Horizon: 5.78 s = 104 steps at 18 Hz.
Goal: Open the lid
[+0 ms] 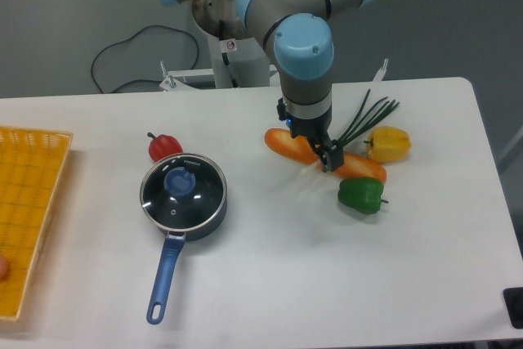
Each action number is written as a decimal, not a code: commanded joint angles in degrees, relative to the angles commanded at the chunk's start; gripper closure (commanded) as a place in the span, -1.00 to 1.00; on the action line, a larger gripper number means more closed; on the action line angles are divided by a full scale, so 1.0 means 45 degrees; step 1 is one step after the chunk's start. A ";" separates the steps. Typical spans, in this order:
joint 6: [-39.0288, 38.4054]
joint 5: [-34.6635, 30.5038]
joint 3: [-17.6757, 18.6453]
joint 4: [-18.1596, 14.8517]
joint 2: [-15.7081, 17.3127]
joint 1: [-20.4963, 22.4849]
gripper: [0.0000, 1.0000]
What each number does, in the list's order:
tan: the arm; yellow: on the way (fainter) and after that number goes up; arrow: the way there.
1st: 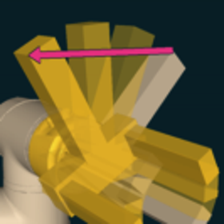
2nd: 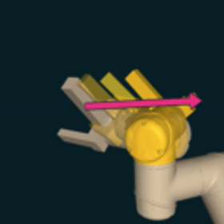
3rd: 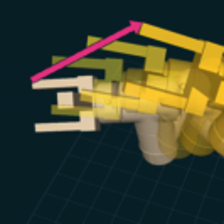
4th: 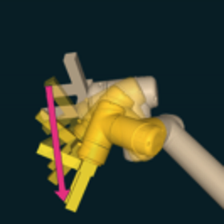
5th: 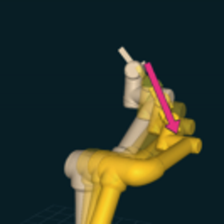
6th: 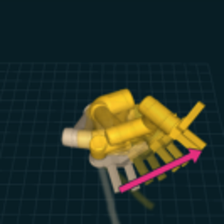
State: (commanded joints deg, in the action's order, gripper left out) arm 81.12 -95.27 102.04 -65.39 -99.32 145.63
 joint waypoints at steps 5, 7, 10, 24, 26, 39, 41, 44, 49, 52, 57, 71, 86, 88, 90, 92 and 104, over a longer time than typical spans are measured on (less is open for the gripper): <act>-0.0488 -0.0370 0.0021 0.0000 0.0078 0.0000 -1.00; -0.0528 -0.0391 0.0079 -0.0019 0.0157 0.0000 -1.00; -0.0624 -0.0411 0.0255 -0.0020 0.0215 0.0000 -1.00; -0.4041 -0.0313 -0.0037 0.0039 -0.0038 -0.1463 -1.00; -0.4393 -0.0294 -0.0194 0.0039 -0.0175 -0.1679 -1.00; -0.7265 0.1542 -0.0331 0.0449 -0.0682 -0.2656 -1.00; -0.7363 0.1562 -0.0370 0.0469 -0.0722 -0.2968 -1.00; -0.7909 0.1601 -0.0448 0.0449 -0.0819 -0.3221 -1.00; -0.8846 0.1836 -0.0643 0.0449 -0.1073 -0.3574 -1.00; -0.9237 0.1816 -0.0722 0.0449 -0.1249 -0.3984 -1.00; -0.9434 0.1738 -0.0722 0.0430 -0.1385 -0.4257 -1.00; -0.8615 0.1738 -0.1073 0.0449 -0.1718 -0.4883 -1.00; -0.6680 0.1191 -0.0585 0.0391 -0.1640 -0.5176 -1.00; -0.6796 0.1191 -0.0507 0.0410 -0.1640 -0.5253 -1.00; -0.6914 0.1191 -0.0468 0.0410 -0.1660 -0.5312 -1.00; -0.7050 0.1191 -0.0468 0.0429 -0.1660 -0.5312 -1.00; -0.7266 0.1113 -0.0487 0.0410 -0.1718 -0.5312 -0.76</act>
State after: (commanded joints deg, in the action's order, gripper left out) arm 48.43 -90.26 99.84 -63.54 -107.05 121.73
